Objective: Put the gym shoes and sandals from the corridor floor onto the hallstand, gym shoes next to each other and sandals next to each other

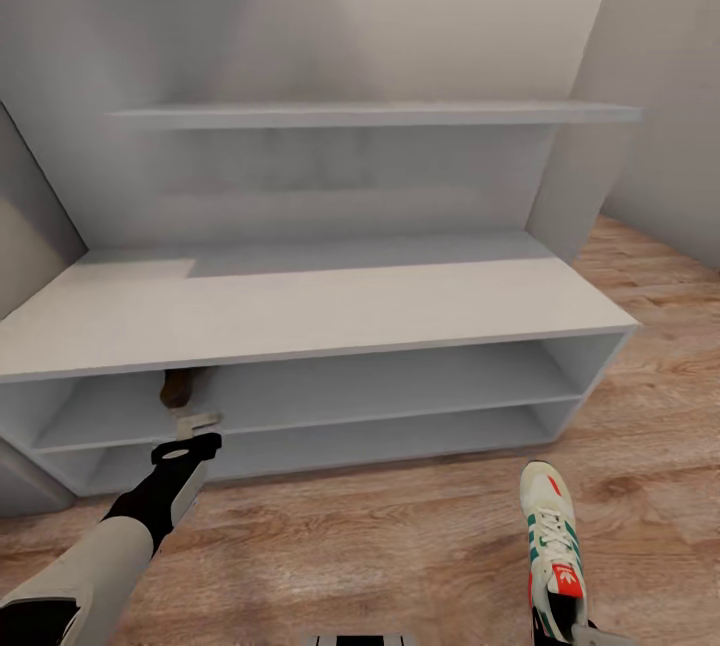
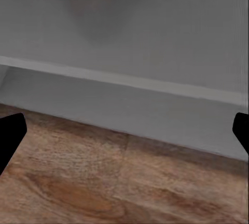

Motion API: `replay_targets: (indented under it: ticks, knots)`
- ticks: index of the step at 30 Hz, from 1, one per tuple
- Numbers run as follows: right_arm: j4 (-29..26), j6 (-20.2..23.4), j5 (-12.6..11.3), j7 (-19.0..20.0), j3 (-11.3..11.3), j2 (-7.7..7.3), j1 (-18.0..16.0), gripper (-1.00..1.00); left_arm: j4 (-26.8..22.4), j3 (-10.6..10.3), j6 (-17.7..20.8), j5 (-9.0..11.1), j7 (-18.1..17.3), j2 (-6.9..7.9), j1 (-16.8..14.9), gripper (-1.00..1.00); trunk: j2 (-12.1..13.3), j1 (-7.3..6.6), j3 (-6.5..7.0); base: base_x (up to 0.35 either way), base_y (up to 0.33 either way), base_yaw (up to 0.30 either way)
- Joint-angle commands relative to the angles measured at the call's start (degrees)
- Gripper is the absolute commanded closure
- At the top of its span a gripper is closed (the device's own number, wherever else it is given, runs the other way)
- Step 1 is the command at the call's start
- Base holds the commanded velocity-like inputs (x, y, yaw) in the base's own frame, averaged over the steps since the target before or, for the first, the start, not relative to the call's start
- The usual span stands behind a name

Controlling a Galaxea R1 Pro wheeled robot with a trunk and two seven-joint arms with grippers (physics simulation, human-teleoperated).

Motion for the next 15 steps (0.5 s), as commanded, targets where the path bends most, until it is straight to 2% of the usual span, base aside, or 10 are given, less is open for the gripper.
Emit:
replay_targets:
  ticks: [1, 4, 8, 9, 10, 11, 12, 13, 15]
  knots:
    - [0.1, -0.2, 0.0, -0.1, 0.0, 0.0, 0.0, 1.0, -0.1, -0.1, 0.3, 0.5, 0.2, 0.01, 0.0, -1.0, 0.0, -0.03, -0.04, -0.107, -0.195, 0.0]
    - [0.1, -0.2, 0.0, -0.1, 0.0, 0.0, 0.0, 1.0, -0.1, -0.1, 0.1, 0.6, 0.1, -0.04, 0.2, -1.0, 0.0, -0.03, -0.04, -0.063, -0.115, 0.0]
    - [0.1, -0.2, 0.0, -0.1, 0.0, 0.0, 0.0, 1.0, -0.1, 0.0, -3.2, 0.7, -1.5, -0.26, 2.9, -1.0, 0.0, -0.03, -0.04, -0.009, -0.017, 0.0]
    - [0.1, -0.2, 0.0, -0.1, 0.0, 0.0, 0.0, 1.0, -0.1, 0.0, -5.1, 0.7, -2.4, -0.29, 4.5, -1.0, 0.0, -0.03, -0.04, -0.004, -0.007, 0.0]
    - [0.1, -0.2, 0.0, -0.2, 0.0, 0.0, 0.0, 1.0, -0.1, 0.2, -9.4, 0.8, -5.3, -0.21, 8.0, -1.0, 0.0, -0.03, -0.04, -0.002, -0.003, 0.0]
    - [0.1, -0.2, 0.0, -0.2, 0.0, 0.0, 0.0, 1.0, -0.1, 0.2, -11.6, 0.9, -7.2, -0.13, 10.0, -1.0, 0.0, -0.03, -0.04, -0.001, -0.002, 0.0]
    - [0.1, -0.2, 0.0, -0.2, 0.0, 0.0, -0.1, 1.0, 0.0, 0.3, -12.6, 0.9, -8.2, -0.08, 11.0, -1.0, 0.0, -0.03, -0.04, -0.001, -0.001, 0.0]
    - [0.2, -0.2, 0.1, -0.1, 0.0, 0.0, -0.1, 1.0, 0.0, 0.5, -15.6, 1.0, -11.8, 0.04, 14.3, -1.0, 0.0, -0.03, -0.04, 0.0, 0.0, 0.0]
    - [0.2, -0.2, 0.1, -0.1, 0.0, 0.0, -0.1, 1.0, 0.0, 0.6, -18.0, 1.0, -15.3, 0.27, 17.3, -1.0, 0.0, -0.03, -0.04, 0.0, 0.0, 0.0]
